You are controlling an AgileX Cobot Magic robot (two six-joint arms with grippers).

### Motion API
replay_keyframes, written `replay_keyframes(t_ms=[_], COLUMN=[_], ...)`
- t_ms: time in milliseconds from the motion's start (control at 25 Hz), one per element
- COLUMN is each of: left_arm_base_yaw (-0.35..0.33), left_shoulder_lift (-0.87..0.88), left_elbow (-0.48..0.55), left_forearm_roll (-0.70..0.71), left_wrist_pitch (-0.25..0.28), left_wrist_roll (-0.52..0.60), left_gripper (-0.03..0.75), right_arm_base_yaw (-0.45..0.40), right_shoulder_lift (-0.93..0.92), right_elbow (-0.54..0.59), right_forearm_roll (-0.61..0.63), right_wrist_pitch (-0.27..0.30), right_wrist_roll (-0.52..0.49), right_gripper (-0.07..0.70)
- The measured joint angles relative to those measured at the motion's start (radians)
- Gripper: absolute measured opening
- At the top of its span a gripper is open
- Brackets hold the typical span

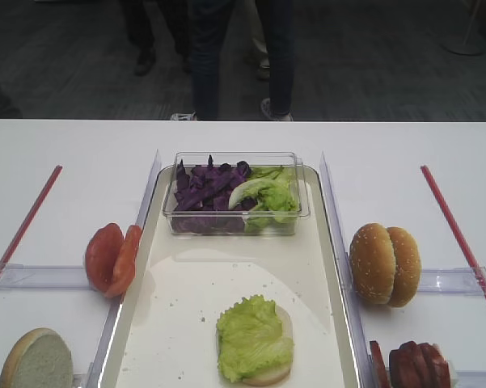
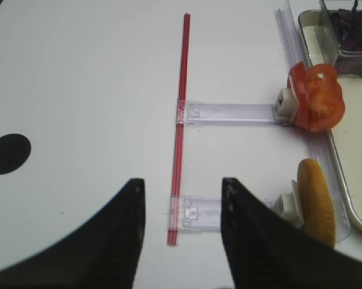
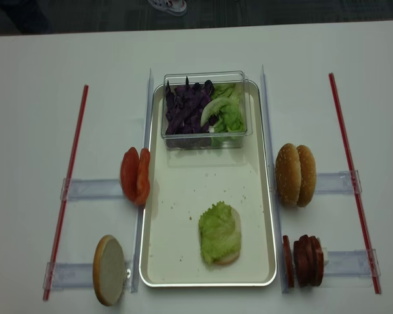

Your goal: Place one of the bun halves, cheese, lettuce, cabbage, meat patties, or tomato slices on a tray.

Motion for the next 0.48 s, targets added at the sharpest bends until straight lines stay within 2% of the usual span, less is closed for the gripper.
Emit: replay_keyframes(t_ms=[480], left_arm_base_yaw=[0.000], left_shoulder_lift=[0.000], left_elbow=[0.000], left_forearm_roll=[0.000], left_wrist_pitch=[0.000], left_wrist_roll=[0.000], left_gripper=[0.288], right_arm_base_yaw=[0.000], right_shoulder_lift=[0.000], right_elbow=[0.000], right_forearm_roll=[0.000], right_wrist_pitch=[0.000], right_wrist_roll=[0.000], right_gripper=[0.326])
